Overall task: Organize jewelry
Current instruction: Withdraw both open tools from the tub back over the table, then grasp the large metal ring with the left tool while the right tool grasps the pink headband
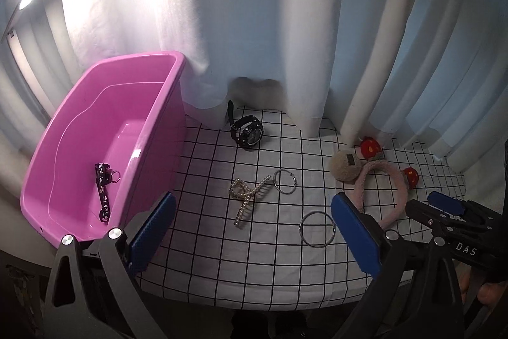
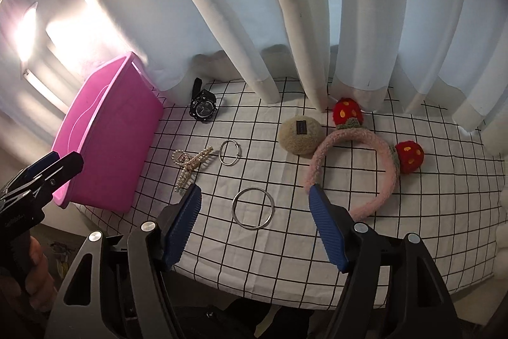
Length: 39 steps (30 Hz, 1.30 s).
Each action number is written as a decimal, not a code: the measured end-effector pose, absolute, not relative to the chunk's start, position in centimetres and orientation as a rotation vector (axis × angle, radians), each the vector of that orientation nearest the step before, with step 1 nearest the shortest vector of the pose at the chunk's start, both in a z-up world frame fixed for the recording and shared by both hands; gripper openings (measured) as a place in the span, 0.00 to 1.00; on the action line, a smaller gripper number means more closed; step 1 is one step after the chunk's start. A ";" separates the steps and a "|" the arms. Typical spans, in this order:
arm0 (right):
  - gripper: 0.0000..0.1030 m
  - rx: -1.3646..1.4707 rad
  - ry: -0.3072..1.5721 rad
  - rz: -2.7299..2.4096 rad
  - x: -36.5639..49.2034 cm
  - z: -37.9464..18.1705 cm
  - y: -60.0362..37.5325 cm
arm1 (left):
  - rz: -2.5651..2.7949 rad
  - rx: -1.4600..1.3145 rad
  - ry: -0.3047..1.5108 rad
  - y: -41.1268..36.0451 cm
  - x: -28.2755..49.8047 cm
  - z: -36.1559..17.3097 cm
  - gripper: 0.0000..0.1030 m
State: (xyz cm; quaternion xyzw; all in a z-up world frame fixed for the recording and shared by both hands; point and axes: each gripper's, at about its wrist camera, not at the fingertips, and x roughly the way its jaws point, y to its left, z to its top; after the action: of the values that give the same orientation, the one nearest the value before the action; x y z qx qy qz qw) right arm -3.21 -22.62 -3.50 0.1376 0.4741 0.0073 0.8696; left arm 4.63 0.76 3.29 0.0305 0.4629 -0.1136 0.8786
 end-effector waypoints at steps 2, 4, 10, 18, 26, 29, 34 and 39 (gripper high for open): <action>0.65 0.290 0.995 -0.017 -4.4 -4.2 -23.7 | -0.256 0.059 0.984 -0.1 4.5 2.3 0.94; 0.66 0.284 0.994 -0.050 -5.4 -5.0 -24.6 | -0.280 0.041 1.002 -0.7 4.4 1.2 0.94; 0.66 0.345 0.996 -0.106 -8.4 -8.1 -27.1 | -0.272 0.039 1.020 -0.9 3.5 -2.3 0.94; 0.66 0.394 1.037 -0.145 -9.9 -12.2 -30.0 | -0.213 0.043 1.098 -0.3 2.2 -7.3 0.94; 0.66 0.360 1.046 -0.164 -8.8 -14.4 -32.8 | -0.204 0.045 1.097 -3.0 1.4 -10.1 0.94; 0.66 0.354 1.042 -0.156 -7.9 -15.2 -33.9 | -0.180 0.026 1.092 -4.0 1.8 -11.0 0.94; 0.66 0.337 1.039 -0.136 -6.0 -16.5 -35.4 | -0.146 0.013 1.086 -5.7 2.4 -12.9 0.94; 0.66 0.301 1.032 -0.114 -4.3 -17.8 -36.5 | -0.108 0.000 1.088 -7.1 2.5 -15.1 0.94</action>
State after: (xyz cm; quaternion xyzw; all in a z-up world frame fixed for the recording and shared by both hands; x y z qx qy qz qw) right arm -4.34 -36.47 -17.81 0.1435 0.4911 -0.0541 0.8575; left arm 2.47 -7.10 -15.15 0.0002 0.5173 -0.0513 0.8542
